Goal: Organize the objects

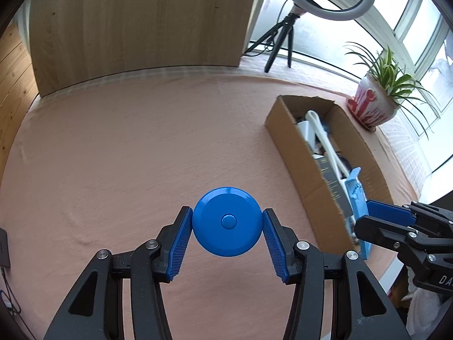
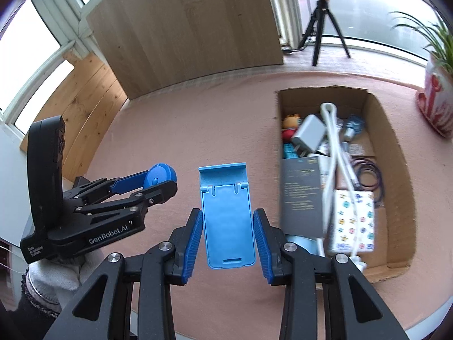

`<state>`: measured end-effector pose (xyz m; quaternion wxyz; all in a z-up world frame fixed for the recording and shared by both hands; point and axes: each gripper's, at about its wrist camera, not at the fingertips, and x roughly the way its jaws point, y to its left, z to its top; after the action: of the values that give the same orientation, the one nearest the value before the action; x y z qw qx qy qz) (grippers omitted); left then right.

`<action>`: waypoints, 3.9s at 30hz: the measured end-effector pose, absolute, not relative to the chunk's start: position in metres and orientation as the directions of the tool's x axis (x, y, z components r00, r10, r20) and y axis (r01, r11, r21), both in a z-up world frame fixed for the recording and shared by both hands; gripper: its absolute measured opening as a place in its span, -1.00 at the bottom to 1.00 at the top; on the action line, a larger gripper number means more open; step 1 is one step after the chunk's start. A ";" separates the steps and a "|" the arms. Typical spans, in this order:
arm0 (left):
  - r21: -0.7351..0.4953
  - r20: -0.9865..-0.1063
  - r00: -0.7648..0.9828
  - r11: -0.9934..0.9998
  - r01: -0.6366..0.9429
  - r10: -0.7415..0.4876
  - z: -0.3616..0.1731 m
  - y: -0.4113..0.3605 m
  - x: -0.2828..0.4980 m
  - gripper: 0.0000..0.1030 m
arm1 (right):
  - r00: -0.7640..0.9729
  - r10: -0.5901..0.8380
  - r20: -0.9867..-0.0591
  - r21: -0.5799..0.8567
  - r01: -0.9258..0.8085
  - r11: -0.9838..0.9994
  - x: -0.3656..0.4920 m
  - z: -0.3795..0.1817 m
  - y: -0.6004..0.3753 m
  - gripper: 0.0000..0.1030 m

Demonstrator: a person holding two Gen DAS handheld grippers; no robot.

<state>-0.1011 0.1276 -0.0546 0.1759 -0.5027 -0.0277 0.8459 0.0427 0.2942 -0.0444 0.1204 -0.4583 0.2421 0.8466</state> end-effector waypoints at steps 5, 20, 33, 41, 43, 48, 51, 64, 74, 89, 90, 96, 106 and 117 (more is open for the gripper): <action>-0.220 -0.832 -0.435 -0.924 -0.313 0.345 -0.044 0.156 -0.101 0.05 | -0.546 0.053 -0.836 0.268 -0.491 -0.829 0.077 -0.039 0.325 -0.35; -0.240 -0.825 -0.386 -0.875 -0.420 0.412 -0.038 0.240 -0.098 0.05 | -0.486 0.080 -0.870 0.270 -0.606 -0.748 0.122 -0.067 0.402 -0.35; -0.216 -0.846 -0.341 -0.849 -0.483 0.409 -0.051 0.301 -0.097 0.05 | -0.455 0.040 -0.889 0.259 -0.575 -0.776 0.119 -0.083 0.414 -0.35; -0.204 -0.863 -0.318 -0.846 -0.492 0.393 -0.061 0.318 -0.096 0.05 | -0.423 0.021 -0.906 0.243 -0.560 -0.792 0.111 -0.094 0.413 -0.35; -0.203 -0.862 -0.319 -0.845 -0.495 0.394 -0.061 0.320 -0.095 0.05 | -0.418 0.021 -0.908 0.238 -0.558 -0.795 0.111 -0.096 0.412 -0.35; -0.206 -0.858 -0.324 -0.845 -0.493 0.398 -0.059 0.319 -0.092 0.05 | -0.426 0.008 -0.905 0.253 -0.552 -0.795 0.109 -0.093 0.409 -0.35; -0.209 -0.859 -0.324 -0.849 -0.486 0.397 -0.060 0.315 -0.092 0.05 | -0.429 0.002 -0.903 0.255 -0.541 -0.802 0.103 -0.091 0.404 -0.35; -0.203 -0.862 -0.331 -0.859 -0.470 0.384 -0.059 0.297 -0.093 0.05 | -0.418 -0.028 -0.908 0.260 -0.511 -0.819 0.081 -0.092 0.395 -0.30; -0.229 -0.857 -0.330 -0.865 -0.447 0.397 -0.056 0.288 -0.094 0.16 | -0.435 -0.007 -0.901 0.262 -0.530 -0.807 0.088 -0.083 0.399 -0.26; -0.254 -0.841 -0.355 -0.877 -0.408 0.409 -0.041 0.261 -0.077 0.16 | -0.483 0.051 -0.874 0.270 -0.570 -0.776 0.118 -0.055 0.393 -0.24; -0.253 -0.841 -0.357 -0.878 -0.406 0.407 -0.040 0.259 -0.076 0.16 | -0.485 0.055 -0.873 0.267 -0.568 -0.778 0.118 -0.053 0.389 -0.24; -0.249 -0.839 -0.376 -0.891 -0.380 0.394 -0.032 0.235 -0.066 0.16 | -0.500 0.075 -0.863 0.253 -0.554 -0.794 0.109 -0.041 0.361 -0.23; -0.245 -0.823 -0.432 -0.917 -0.316 0.369 -0.007 0.164 -0.044 0.26 | -0.521 0.062 -0.851 0.256 -0.516 -0.818 0.074 -0.034 0.303 -0.16; -0.219 -0.816 -0.491 -0.949 -0.225 0.305 0.003 0.082 -0.031 0.33 | -0.528 0.050 -0.848 0.244 -0.472 -0.847 0.030 -0.032 0.240 -0.14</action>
<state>-0.0311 0.0822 0.0033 0.1535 -0.4805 -0.0417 0.8625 0.0300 0.2403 -0.0319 0.1547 -0.4604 0.2292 0.8436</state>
